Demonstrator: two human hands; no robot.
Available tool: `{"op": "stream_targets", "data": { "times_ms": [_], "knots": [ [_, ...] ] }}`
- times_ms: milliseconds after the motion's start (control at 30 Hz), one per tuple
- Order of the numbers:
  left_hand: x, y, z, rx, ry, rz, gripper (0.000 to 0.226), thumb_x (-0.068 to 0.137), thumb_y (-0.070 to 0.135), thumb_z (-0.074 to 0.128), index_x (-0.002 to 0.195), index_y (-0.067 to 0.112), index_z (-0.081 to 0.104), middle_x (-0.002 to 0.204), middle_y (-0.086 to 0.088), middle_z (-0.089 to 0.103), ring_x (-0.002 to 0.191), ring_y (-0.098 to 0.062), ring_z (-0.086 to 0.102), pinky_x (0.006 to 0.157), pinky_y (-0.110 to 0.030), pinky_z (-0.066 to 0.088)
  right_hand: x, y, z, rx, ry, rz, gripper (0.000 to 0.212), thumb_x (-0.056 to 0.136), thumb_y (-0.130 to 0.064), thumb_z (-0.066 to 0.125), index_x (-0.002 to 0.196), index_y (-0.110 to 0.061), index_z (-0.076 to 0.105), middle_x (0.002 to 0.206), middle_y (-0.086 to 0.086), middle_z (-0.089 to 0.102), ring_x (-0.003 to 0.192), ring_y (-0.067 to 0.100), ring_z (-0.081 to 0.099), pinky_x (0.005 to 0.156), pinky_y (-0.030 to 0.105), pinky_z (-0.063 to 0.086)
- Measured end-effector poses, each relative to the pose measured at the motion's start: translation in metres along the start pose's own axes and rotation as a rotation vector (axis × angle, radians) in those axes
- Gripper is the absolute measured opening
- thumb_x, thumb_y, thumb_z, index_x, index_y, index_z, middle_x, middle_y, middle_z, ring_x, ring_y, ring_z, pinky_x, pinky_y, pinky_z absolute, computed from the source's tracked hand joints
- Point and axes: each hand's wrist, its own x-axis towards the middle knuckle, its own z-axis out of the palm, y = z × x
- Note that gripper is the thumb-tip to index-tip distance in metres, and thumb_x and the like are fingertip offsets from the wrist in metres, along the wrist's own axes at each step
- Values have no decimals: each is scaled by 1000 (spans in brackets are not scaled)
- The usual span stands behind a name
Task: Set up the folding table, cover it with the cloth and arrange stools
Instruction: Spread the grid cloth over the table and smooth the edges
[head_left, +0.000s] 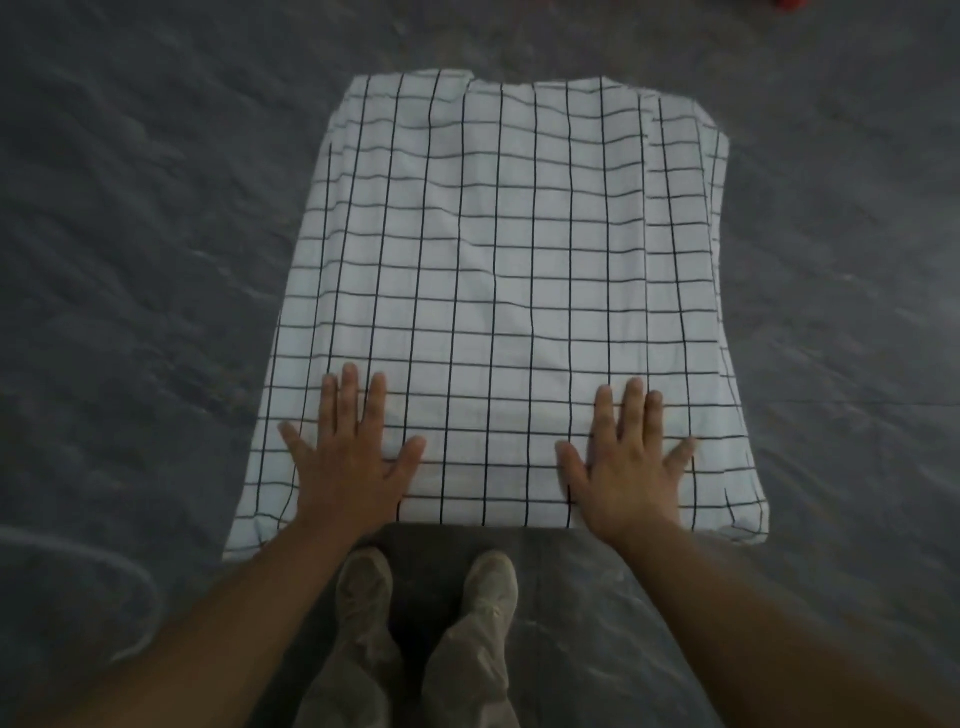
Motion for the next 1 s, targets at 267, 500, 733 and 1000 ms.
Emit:
{"op": "stream_targets", "data": {
  "times_ms": [267,500,733,1000],
  "knots": [
    [49,18,-20,-66,68,-32,78,100,68,13,161,25,-8,168,1,-19,154,-22,-18,118,-69,4,66,-36,-37,96,103,-73,79,93,-72,12,156,-28,-6,165,3,-16,150,26,-21,115,66,-7],
    [57,18,-8,-56,53,-66,80,99,68,18,162,23,-4,169,-1,-14,155,-24,-12,118,-65,9,80,-49,-32,-3,-12,-53,87,90,-74,6,156,-22,-16,162,11,-26,147,31,-30,112,71,-6],
    [138,-1,-76,-238,203,5,66,98,57,38,150,16,39,157,-7,34,144,-28,32,114,-55,26,136,-148,-96,107,197,21,76,89,-66,33,148,-18,31,161,15,22,150,35,10,118,63,6],
    [315,-89,-150,-389,202,11,51,96,47,49,138,18,48,136,-9,56,123,-30,51,102,-53,39,211,-272,-138,135,-56,212,89,71,-61,66,142,-25,26,146,7,29,132,34,31,104,54,35]
  ]
}}
